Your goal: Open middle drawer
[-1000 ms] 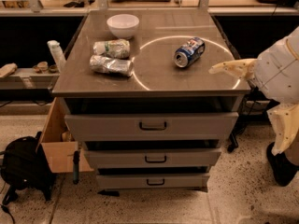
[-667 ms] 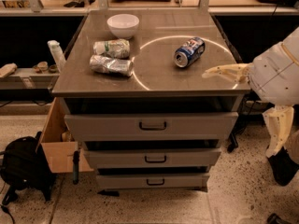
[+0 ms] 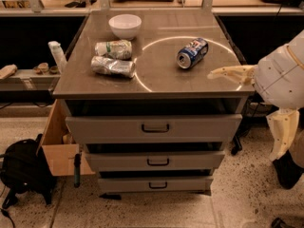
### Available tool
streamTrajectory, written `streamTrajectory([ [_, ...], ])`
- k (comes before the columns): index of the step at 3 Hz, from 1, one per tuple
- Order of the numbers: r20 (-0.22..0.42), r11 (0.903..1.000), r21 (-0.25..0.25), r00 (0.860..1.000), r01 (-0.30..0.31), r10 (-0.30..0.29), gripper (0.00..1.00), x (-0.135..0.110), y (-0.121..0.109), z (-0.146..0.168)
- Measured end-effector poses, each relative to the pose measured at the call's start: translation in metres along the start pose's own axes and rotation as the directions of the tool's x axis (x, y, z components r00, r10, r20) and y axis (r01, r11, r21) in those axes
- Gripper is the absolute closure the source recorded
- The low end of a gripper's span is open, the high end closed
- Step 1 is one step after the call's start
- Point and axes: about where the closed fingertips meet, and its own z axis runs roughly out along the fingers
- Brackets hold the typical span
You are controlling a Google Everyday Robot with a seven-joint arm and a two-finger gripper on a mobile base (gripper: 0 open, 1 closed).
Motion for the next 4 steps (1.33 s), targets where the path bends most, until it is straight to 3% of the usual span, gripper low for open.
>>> streamTrajectory([
  [4,-0.020,0.9835,-0.022,0.984,-0.180,0.179,0.00,0.044,0.014,0.065],
])
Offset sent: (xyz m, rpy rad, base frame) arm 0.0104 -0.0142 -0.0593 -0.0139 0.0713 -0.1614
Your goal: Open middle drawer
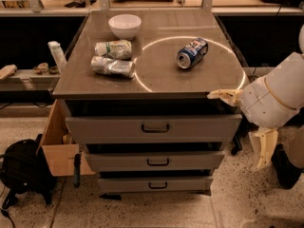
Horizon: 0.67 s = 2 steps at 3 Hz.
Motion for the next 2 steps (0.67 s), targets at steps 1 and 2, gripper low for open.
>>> streamTrajectory([
  [1,0.043,0.9999,-0.015,0.999,0.008,-0.007,0.00,0.005,0.000,0.020],
  [2,0.105,0.9988,-0.043,0.994,0.024,-0.019,0.00,0.007,0.001,0.048],
])
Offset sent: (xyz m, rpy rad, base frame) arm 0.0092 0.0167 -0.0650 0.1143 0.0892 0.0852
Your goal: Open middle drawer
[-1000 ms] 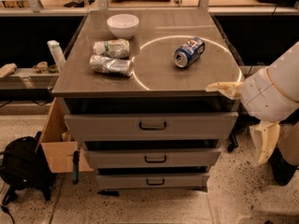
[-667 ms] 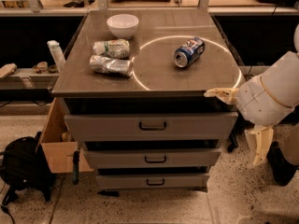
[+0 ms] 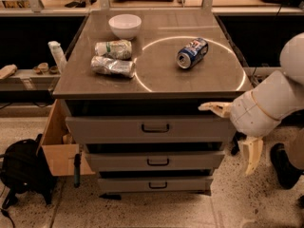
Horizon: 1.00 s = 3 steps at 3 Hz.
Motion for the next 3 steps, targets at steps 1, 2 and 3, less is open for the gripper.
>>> streamTrajectory([
  [1,0.031,0.9998,-0.019,1.000,-0.002,0.002,0.00,0.004,0.001,0.017],
  [2,0.047,0.9992,-0.034,0.999,-0.019,0.021,0.00,0.009,0.006,0.033],
  [3,0.050,0.9988,-0.034,0.998,-0.036,0.037,0.00,0.014,0.010,0.045],
])
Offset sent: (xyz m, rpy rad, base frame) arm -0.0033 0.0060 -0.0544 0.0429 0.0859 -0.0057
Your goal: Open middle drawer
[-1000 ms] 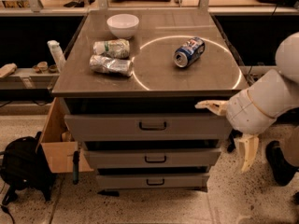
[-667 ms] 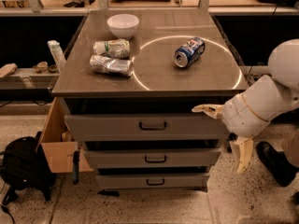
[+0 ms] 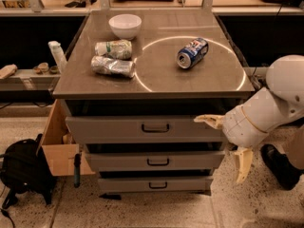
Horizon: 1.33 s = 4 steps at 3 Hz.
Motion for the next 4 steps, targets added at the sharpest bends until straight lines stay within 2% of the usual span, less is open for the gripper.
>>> streamTrajectory([
  [1,-0.017,0.9994,0.034,1.000,-0.012,0.012,0.00,0.010,-0.006,0.012],
  [2,-0.015,0.9989,0.042,1.000,-0.023,0.023,0.00,0.018,-0.007,0.021],
  [4,-0.040,0.9950,0.041,0.995,-0.092,0.093,0.00,0.056,0.000,0.063],
])
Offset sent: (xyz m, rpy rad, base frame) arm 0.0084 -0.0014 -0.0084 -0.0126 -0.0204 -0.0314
